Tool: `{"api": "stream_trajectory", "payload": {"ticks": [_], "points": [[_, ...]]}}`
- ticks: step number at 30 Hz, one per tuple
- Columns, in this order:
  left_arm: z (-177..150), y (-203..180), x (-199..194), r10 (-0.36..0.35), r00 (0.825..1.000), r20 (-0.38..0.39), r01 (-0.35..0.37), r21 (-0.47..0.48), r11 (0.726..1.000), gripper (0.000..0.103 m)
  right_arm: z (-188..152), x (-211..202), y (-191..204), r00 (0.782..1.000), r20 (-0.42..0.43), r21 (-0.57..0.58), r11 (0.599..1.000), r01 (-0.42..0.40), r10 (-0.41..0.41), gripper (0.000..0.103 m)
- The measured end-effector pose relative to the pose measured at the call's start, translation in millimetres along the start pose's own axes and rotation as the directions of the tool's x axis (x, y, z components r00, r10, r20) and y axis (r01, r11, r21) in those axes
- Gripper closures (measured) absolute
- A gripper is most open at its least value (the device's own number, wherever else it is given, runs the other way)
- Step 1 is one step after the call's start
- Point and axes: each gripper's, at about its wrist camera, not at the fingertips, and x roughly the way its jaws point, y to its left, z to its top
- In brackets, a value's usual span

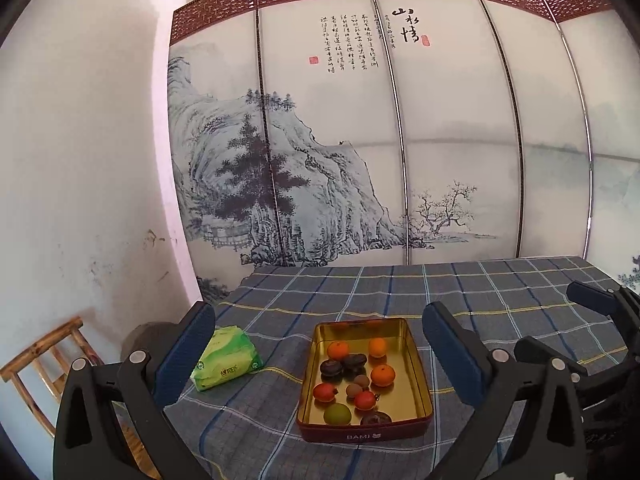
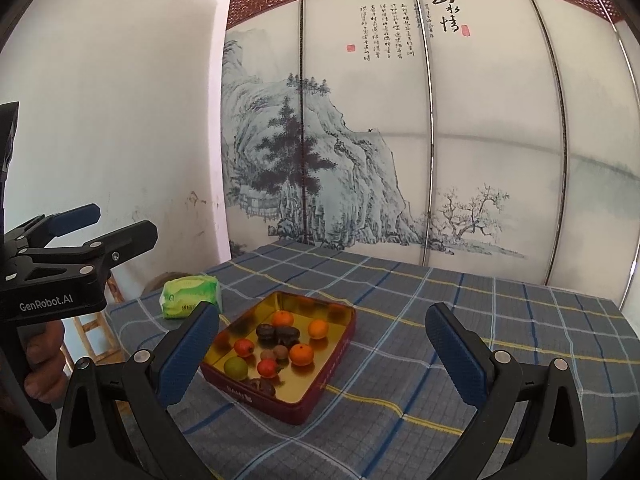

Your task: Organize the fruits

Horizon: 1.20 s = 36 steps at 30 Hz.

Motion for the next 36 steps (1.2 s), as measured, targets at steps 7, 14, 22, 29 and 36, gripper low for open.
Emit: {"api": "stream_trajectory", "payload": {"ticks": [7,14,22,29,36], "points": [[-9,-1,15,0.013,0.999,-0.052,-0.013,0.0,1.0,0.0,-5,5,-2,1.0,-0.019,0.006,1.0,-0.004,0.004,0.0],[-17,-3,31,0.032,0.994,-0.102,-0.032,-0.001,0.999,0.0,-12,15,-6,0.999,-0.043,0.015,1.0,-0.013,0.014,0.0],[-27,-12,53,0.035,0.987,-0.159,-0.033,0.014,0.999,0.0,-24,30,-27,0.996,-0.089,0.054,0.999,-0.002,0.007,0.0],[-33,-21,74,0.016,0.976,-0.216,-0.008,0.04,0.999,0.0,-47,63,-73,0.975,-0.22,0.0,1.0,0.012,-0.012,0.0],[-36,-26,90,0.06,0.974,-0.216,-0.048,0.062,0.997,0.0,-102,123,-179,0.854,-0.513,-0.038,0.996,0.08,-0.088,0.0]]}}
